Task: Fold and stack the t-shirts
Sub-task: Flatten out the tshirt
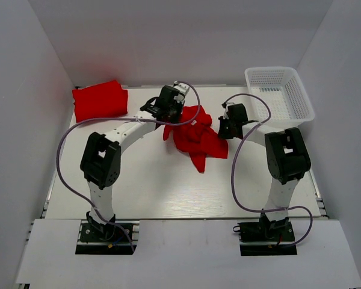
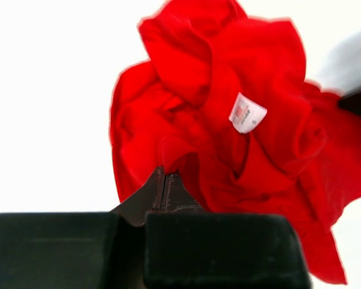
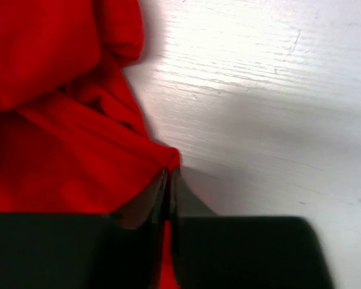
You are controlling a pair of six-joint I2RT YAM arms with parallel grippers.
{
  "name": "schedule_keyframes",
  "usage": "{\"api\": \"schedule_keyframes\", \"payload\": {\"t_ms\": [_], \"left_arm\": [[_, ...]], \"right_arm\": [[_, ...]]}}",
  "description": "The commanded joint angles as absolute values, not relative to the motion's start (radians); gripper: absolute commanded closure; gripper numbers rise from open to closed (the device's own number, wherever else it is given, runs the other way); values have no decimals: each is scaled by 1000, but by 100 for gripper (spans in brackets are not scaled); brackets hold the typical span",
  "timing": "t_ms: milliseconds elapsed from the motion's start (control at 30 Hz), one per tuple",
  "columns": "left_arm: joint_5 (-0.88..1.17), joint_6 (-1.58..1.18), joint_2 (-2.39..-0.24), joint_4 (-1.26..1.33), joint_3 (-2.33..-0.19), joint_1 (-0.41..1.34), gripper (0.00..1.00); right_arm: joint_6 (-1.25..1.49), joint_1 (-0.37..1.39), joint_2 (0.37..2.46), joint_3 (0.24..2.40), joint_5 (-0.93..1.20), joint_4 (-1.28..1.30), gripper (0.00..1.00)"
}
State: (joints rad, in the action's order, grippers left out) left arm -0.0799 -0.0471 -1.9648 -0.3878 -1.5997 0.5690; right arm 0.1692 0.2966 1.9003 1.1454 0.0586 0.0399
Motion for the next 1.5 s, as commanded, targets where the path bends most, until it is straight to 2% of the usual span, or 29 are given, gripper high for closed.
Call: {"api": "schedule_keyframes", "payload": {"t_ms": [0, 200, 400, 500, 800, 1033, 1200, 1467], "left_arm": [[-173, -81, -1846, -328, -1574, 566, 100], [-432, -110, -1709, -328, -1523, 557, 100], [-687, -109, -1517, -298, -1494, 548, 100], [-755, -61, -1438, -284, -1494, 548, 100], [-853, 72, -1209, -145, -1473, 548, 100], [-982, 194, -1144, -28, -1450, 548, 100], [-1087, 299, -1183, 121, -1402, 537, 100], [-1028, 310, -1382, 181, -1504, 491, 100]], "right_arm": [[161, 301, 1902, 1167, 115, -26, 100], [178, 291, 1677, 1105, 40, -112, 100], [167, 264, 1398, 1147, -292, -42, 100], [138, 247, 1291, 1157, -397, -40, 100], [14, 222, 1046, 1216, -531, -37, 100], [-54, 210, 1034, 1299, -640, -11, 100], [-51, 183, 1149, 1376, -750, 76, 100], [-8, 111, 1356, 1504, -537, 118, 100]]}}
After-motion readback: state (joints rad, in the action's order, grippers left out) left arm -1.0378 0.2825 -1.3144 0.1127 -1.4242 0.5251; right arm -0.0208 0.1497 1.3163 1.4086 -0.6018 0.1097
